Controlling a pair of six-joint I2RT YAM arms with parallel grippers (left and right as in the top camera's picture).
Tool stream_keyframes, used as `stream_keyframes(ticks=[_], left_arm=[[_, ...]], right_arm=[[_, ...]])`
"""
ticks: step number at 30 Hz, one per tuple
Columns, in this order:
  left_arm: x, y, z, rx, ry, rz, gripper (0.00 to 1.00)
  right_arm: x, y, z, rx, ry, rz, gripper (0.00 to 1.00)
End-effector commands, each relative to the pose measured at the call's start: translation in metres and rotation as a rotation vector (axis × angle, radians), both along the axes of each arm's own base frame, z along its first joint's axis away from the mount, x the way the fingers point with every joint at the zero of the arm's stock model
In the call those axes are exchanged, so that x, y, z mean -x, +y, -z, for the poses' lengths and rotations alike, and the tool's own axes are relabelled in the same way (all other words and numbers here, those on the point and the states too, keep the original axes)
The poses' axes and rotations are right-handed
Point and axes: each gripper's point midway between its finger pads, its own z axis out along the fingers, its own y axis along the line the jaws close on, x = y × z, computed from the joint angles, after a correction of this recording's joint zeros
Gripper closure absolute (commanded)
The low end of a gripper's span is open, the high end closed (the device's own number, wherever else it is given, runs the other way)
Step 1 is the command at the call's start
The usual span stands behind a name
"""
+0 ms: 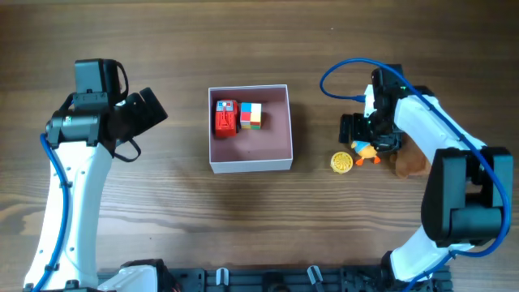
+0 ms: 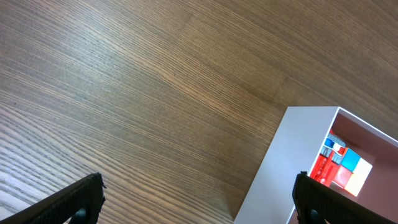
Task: Pack container
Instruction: 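Retract the left gripper and lower the right gripper onto the duck toy, then lift the duck toy with the right gripper and carry it to the box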
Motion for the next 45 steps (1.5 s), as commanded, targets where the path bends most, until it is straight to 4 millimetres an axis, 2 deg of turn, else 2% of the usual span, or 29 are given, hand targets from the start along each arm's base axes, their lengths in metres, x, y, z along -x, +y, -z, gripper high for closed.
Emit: stream_keyframes(ticks=[1, 11, 12, 15, 21, 25, 27, 28, 30, 32, 35, 37, 39, 41, 43, 45], left_arm=[[0.001, 0.0, 0.006, 0.017, 0.014, -0.013, 0.02], [0.001, 0.0, 0.006, 0.017, 0.014, -0.013, 0.02], [0.001, 0.0, 0.006, 0.017, 0.014, -0.013, 0.02], [0.001, 0.0, 0.006, 0.017, 0.014, -0.013, 0.02], [0.001, 0.0, 0.006, 0.017, 0.013, -0.013, 0.02], [0.001, 0.0, 0.006, 0.017, 0.013, -0.013, 0.02], [0.001, 0.0, 0.006, 0.016, 0.014, -0.014, 0.02], [0.001, 0.0, 0.006, 0.017, 0.014, -0.013, 0.02], [0.001, 0.0, 0.006, 0.017, 0.014, -0.013, 0.02], [0.001, 0.0, 0.006, 0.017, 0.013, -0.013, 0.02], [0.001, 0.0, 0.006, 0.017, 0.013, -0.013, 0.02], [0.001, 0.0, 0.006, 0.017, 0.013, -0.013, 0.02], [0.001, 0.0, 0.006, 0.017, 0.014, -0.013, 0.02], [0.001, 0.0, 0.006, 0.017, 0.014, -0.013, 0.02], [0.001, 0.0, 0.006, 0.017, 0.014, -0.013, 0.02], [0.001, 0.0, 0.006, 0.017, 0.014, -0.014, 0.02]], right_arm=[[0.004, 0.004, 0.007, -0.018, 0.023, -0.013, 0.09], [0.005, 0.004, 0.007, -0.019, 0.03, 0.013, 0.44], [0.005, 0.004, 0.007, -0.019, 0.029, 0.013, 0.51], [0.005, 0.004, 0.007, -0.019, 0.029, 0.012, 0.62], [0.005, 0.004, 0.007, -0.019, 0.029, 0.013, 0.96], [0.005, 0.006, -0.002, -0.02, 0.029, 0.025, 0.96], [-0.006, 0.008, -0.028, -0.023, -0.026, 0.023, 0.96], [-0.014, 0.012, -0.051, -0.027, -0.082, 0.01, 0.96], [-0.034, 0.027, -0.123, -0.035, -0.279, -0.063, 0.96], [-0.043, 0.048, -0.183, -0.048, -0.455, -0.142, 0.96], [-0.04, 0.082, -0.244, -0.099, -0.64, -0.202, 0.96], [-0.035, 0.111, -0.262, -0.176, -0.692, -0.171, 0.96], [-0.033, 0.134, -0.259, -0.226, -0.674, -0.142, 0.96], [-0.035, 0.16, -0.242, -0.258, -0.629, -0.142, 0.96], [-0.041, 0.182, -0.211, -0.263, -0.554, -0.138, 0.96], [-0.044, 0.194, -0.178, -0.249, -0.471, -0.121, 0.96]])
